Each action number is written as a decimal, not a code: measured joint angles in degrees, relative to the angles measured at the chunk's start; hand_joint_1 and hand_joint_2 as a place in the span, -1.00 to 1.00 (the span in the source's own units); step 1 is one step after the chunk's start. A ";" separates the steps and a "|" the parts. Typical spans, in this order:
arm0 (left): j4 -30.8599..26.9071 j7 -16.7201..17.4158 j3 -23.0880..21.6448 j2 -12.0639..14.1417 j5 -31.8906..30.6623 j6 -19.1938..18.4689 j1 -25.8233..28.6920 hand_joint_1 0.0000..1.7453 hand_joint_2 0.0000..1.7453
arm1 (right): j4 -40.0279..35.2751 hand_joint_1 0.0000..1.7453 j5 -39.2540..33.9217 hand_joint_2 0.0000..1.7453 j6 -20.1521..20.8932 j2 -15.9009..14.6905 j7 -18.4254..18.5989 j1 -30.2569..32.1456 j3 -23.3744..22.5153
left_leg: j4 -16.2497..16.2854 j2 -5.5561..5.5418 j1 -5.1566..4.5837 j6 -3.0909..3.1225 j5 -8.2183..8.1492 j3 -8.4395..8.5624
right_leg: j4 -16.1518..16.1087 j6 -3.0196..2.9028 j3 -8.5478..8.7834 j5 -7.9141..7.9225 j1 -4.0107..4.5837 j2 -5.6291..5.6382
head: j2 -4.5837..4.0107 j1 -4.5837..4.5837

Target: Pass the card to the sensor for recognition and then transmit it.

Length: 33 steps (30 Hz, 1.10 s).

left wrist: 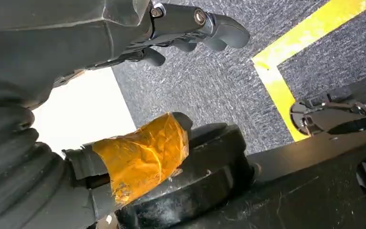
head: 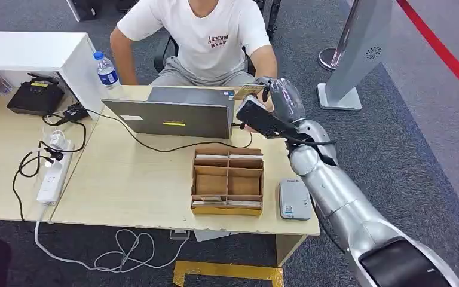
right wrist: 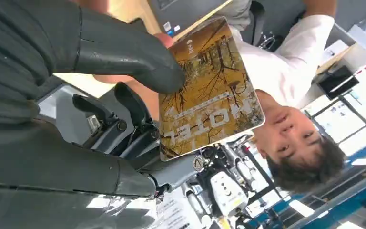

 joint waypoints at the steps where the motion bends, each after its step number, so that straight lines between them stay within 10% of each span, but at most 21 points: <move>1: 0.00 0.00 -0.02 -0.04 -0.05 -0.04 -0.06 -1.00 1.00 | 0.92 1.00 0.44 1.00 -0.13 0.37 0.00 -0.66 0.00 | 0.00 0.00 0.00 0.00 0.00 0.00 | 0.00 0.00 0.00 0.00 0.00 0.00 | 0.00 0.00; 6: 0.00 -0.02 -0.09 -0.22 -0.07 -0.22 -0.20 -1.00 1.00 | 3.79 1.00 0.59 1.00 -0.37 1.58 0.02 -2.39 0.02 | 0.00 -0.02 0.00 0.00 0.00 0.00 | 0.00 0.00 0.00 0.00 0.00 -0.01 | 0.00 0.00; 7: 0.00 -0.02 -0.09 -0.22 -0.07 -0.22 -0.20 -1.00 1.00 | 4.13 -1.00 0.61 1.00 -0.39 1.73 0.02 -2.50 0.02 | 0.00 -0.02 0.00 0.00 0.00 0.00 | 0.00 0.00 0.00 0.00 0.00 -0.01 | 0.00 0.00; 25: 0.31 -0.50 -0.77 -0.07 0.66 -0.96 -0.15 -1.00 1.00 | 7.04 -1.00 -1.51 1.00 -0.35 2.05 0.09 -2.14 -0.94 | 0.00 -0.03 0.00 0.00 0.00 0.00 | -0.01 0.00 -0.03 0.00 0.00 -0.03 | 0.00 0.00; 33: 0.31 -1.62 -0.68 0.13 1.68 -0.50 0.55 -1.00 1.00 | 10.52 -1.00 -15.32 1.00 2.01 -6.69 -2.51 -2.58 -13.69 | 0.09 -0.38 -0.03 0.05 0.03 -0.10 | -0.07 0.03 0.03 0.02 -0.01 -0.33 | 0.00 0.00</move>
